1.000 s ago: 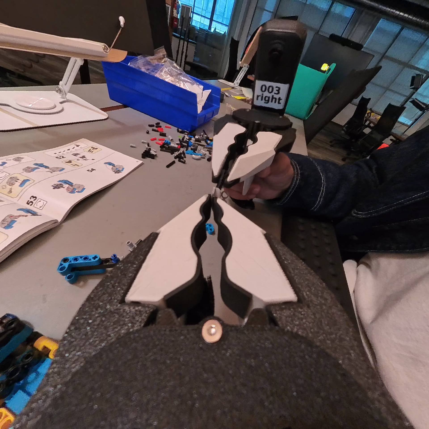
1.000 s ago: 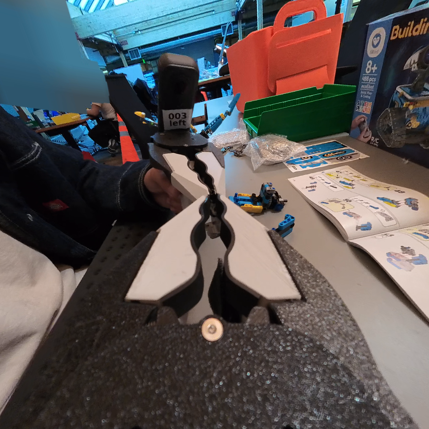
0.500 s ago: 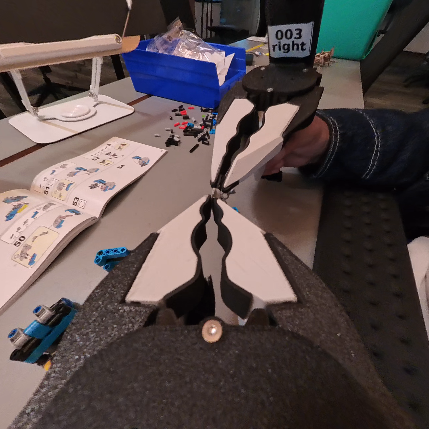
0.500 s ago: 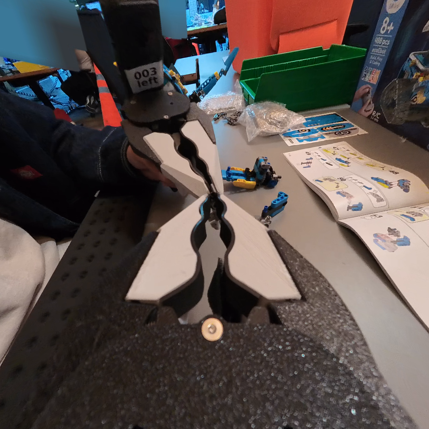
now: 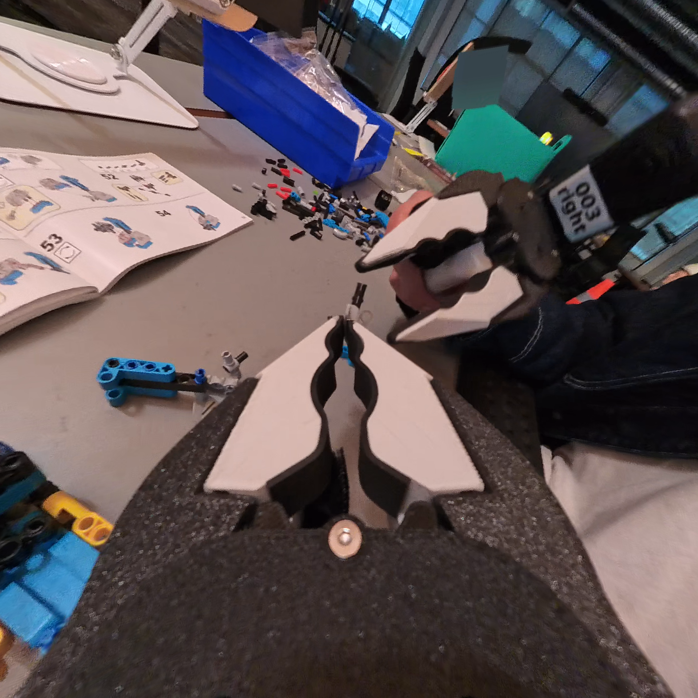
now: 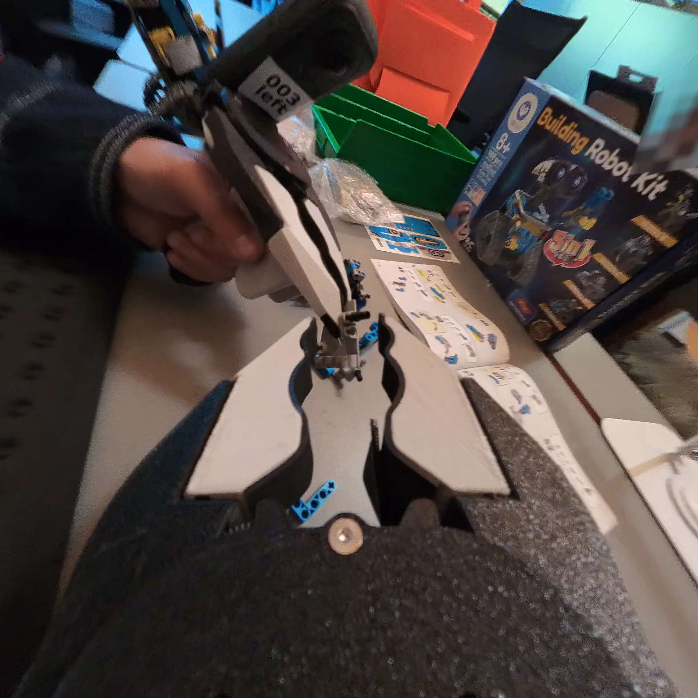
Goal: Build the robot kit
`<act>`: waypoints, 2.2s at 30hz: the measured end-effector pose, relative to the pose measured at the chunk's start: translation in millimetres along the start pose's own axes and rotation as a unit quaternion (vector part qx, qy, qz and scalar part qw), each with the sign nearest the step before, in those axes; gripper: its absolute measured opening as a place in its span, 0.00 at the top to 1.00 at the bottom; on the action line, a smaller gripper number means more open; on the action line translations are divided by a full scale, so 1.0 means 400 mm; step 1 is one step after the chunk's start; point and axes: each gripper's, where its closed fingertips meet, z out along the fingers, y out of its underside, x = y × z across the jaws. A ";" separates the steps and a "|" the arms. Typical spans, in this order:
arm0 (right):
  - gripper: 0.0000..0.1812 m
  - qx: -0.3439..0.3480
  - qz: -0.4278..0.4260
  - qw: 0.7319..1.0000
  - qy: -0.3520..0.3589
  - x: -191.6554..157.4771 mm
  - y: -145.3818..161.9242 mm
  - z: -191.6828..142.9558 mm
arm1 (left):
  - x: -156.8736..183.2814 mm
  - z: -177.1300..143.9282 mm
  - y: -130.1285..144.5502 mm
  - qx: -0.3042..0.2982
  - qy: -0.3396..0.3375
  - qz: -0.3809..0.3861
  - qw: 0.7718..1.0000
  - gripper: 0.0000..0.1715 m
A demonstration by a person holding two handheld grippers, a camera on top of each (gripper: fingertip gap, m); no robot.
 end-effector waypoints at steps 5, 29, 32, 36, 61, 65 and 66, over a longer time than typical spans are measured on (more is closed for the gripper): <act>0.77 -0.030 -0.049 0.998 0.017 -0.018 0.015 0.019 | 0.004 0.004 0.004 -0.005 0.000 0.006 1.000 1.00; 0.75 -0.011 0.174 0.983 -0.063 0.001 0.032 0.005 | 0.002 -0.010 -0.003 0.009 0.036 -0.051 0.998 1.00; 0.75 0.039 0.343 0.924 -0.168 -0.004 0.009 -0.009 | 0.025 -0.014 -0.016 0.029 0.103 -0.124 0.986 1.00; 0.91 0.040 0.433 0.870 -0.234 -0.021 0.007 -0.004 | 0.022 -0.021 -0.026 0.048 0.140 -0.191 0.970 1.00; 0.83 -0.027 0.041 0.999 0.020 0.025 0.025 0.006 | -0.007 -0.021 -0.016 0.039 0.102 -0.177 0.978 1.00; 0.88 -0.053 -0.031 0.997 0.049 0.014 0.040 0.019 | -0.002 -0.009 0.004 0.014 0.092 -0.160 0.983 1.00; 0.87 -0.061 -0.032 0.997 0.040 0.005 0.047 0.023 | -0.002 -0.005 0.010 0.007 0.087 -0.155 0.984 1.00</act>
